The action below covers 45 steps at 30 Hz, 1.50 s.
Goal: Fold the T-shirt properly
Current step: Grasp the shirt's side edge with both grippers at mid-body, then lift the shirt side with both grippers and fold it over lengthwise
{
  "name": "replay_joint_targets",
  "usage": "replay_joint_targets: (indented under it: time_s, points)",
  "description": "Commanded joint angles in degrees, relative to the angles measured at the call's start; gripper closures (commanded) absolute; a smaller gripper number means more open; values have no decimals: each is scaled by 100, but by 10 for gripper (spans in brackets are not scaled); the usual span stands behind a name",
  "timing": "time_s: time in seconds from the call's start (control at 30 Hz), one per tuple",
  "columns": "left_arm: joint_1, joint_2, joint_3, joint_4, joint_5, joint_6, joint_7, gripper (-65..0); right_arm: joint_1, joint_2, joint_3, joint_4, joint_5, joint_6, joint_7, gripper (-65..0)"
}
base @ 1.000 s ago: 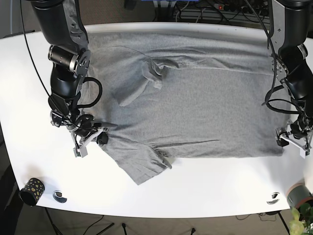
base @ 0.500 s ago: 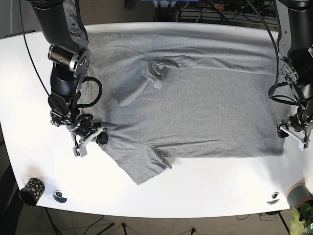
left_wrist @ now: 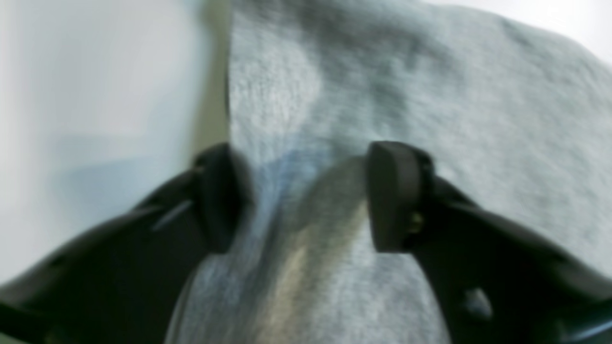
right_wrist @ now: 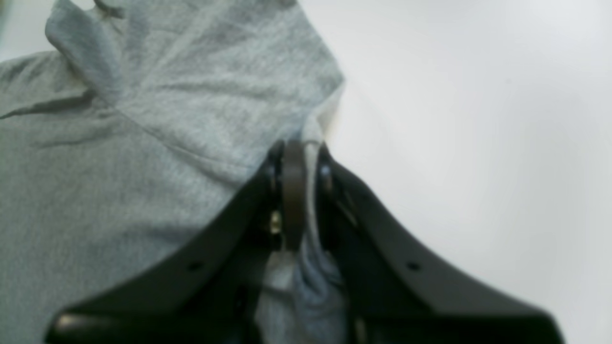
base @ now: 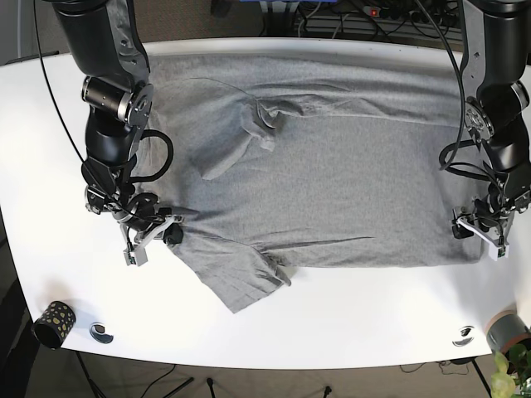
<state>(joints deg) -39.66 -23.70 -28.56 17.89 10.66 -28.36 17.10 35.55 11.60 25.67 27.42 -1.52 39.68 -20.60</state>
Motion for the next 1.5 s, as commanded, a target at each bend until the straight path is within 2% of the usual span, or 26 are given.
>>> replay_joint_targets:
  time_s: [0.0,0.07,0.17,0.27,0.43,0.73,1.03,1.23,1.47]
  points:
    - [-56,-25,12,88,11,-193,123,-190,177,58,4,67,-20,32,-2,-16]
    - [-56,-25,12,88,11,-210,114,-90,186,58,4,67,-20,32,-2,-14]
    - [-56,-25,20,97,11,-219,105,0,186,58,4,76,-20,32,-2,-14]
    - [-56,-16,3,273,3,-245,105,0,168,58,4,410,-20,32,-37,-13]
    - [199,80,-155,1090,-77,-729,202,0,124,49,4,1377,-20,32,-740,-10]
    - [630,265,-569,2866,-147,-1164,1336,0,-254,49,4,3302,-11,32,-2076,0]
    - [1491,669,-577,4879,-156,-1164,2153,0,-1124,49,13,5183,-11,32,-3131,0]
    - [2001,801,-586,5714,-156,-1164,2496,0,-1661,40,39,6133,-11,32,-3738,0]
    - [2643,819,-586,6593,-156,-1164,2953,0,-2452,-206,39,7302,-11,32,-4169,0]
